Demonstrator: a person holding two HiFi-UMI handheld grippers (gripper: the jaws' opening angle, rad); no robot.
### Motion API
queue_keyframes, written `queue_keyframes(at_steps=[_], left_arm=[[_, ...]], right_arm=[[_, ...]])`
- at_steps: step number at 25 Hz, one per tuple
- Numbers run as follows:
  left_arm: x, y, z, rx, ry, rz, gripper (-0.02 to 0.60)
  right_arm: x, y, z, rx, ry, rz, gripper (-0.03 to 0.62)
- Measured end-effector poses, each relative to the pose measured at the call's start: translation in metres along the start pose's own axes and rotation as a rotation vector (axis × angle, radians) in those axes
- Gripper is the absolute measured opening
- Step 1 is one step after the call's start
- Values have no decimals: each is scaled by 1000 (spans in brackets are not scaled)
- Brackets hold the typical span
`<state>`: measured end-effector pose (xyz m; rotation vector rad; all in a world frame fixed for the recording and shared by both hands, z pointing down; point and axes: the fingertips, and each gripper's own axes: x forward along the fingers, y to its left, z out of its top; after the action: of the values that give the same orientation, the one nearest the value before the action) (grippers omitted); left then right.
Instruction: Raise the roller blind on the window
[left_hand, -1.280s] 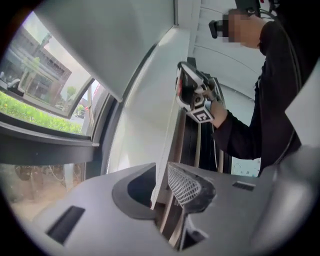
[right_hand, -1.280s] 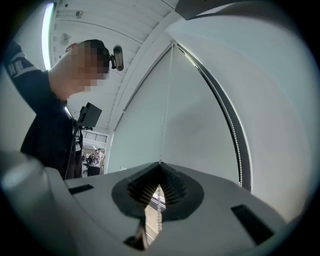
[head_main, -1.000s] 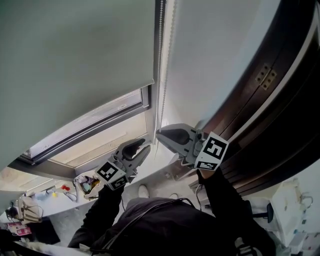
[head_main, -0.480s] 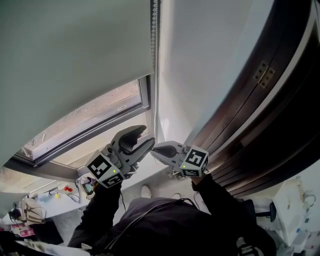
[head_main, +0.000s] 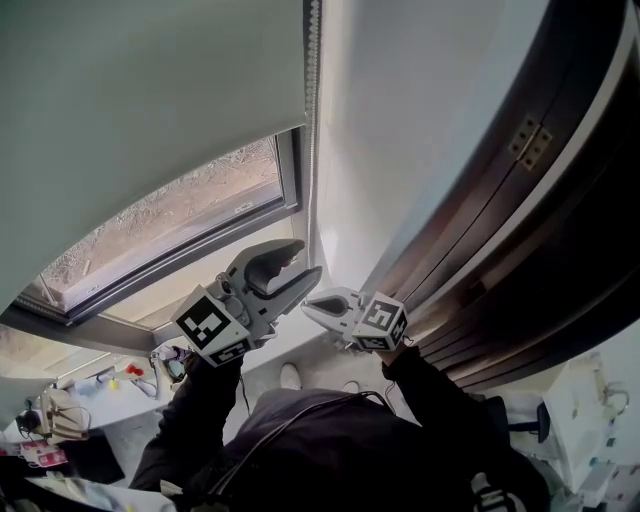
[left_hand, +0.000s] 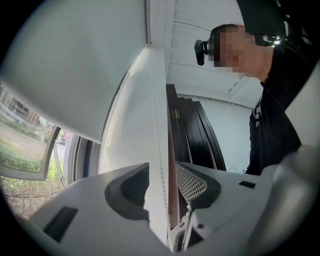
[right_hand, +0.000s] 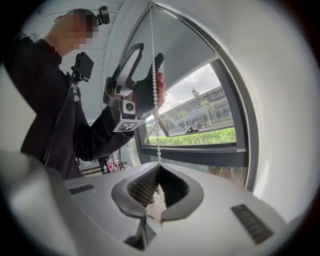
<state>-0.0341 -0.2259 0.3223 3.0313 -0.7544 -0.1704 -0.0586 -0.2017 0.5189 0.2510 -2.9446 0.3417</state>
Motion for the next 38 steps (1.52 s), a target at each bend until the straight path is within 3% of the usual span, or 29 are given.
queue_keyframes(at_steps=[3, 6, 12, 15, 16, 18, 21, 25, 30, 34, 37, 38], left_arm=[[2, 2, -2, -4, 14, 10, 168], [1, 4, -2, -40, 12, 12, 31], [-1, 3, -2, -51, -9, -10, 18], [-3, 7, -3, -85, -45, -10, 18], [-3, 6, -6, -85, -46, -10, 18], [0, 3, -21, -65, 2, 4, 17], [1, 7, -65, -111, 87, 30, 17], [-6, 9, -127, -185, 158, 59, 17], [-4, -20, -162, -220, 169, -35, 18], [-5, -28, -195, -250, 216, -42, 18], [-11, -31, -233, -264, 284, -29, 18], [-13, -32, -244, -272, 302, -25, 18]], right_arm=[[3, 7, 0, 4, 0, 15, 6], [3, 7, 0, 19, -6, 15, 6], [-2, 1, 1, 26, -8, 7, 8], [-4, 3, -5, -27, 36, 7, 9], [-5, 3, -8, -43, 58, 10, 28], [-11, 4, -2, -19, 38, 29, 151], [-31, 0, 42, 21, -110, 27, 197], [-62, -5, 112, -34, -246, -16, 225], [-81, 17, 210, -122, -356, 26, 251], [-75, 26, 255, -168, -335, 52, 256], [-66, 29, 258, -229, -262, 38, 220], [-64, 30, 257, -242, -250, 33, 181]])
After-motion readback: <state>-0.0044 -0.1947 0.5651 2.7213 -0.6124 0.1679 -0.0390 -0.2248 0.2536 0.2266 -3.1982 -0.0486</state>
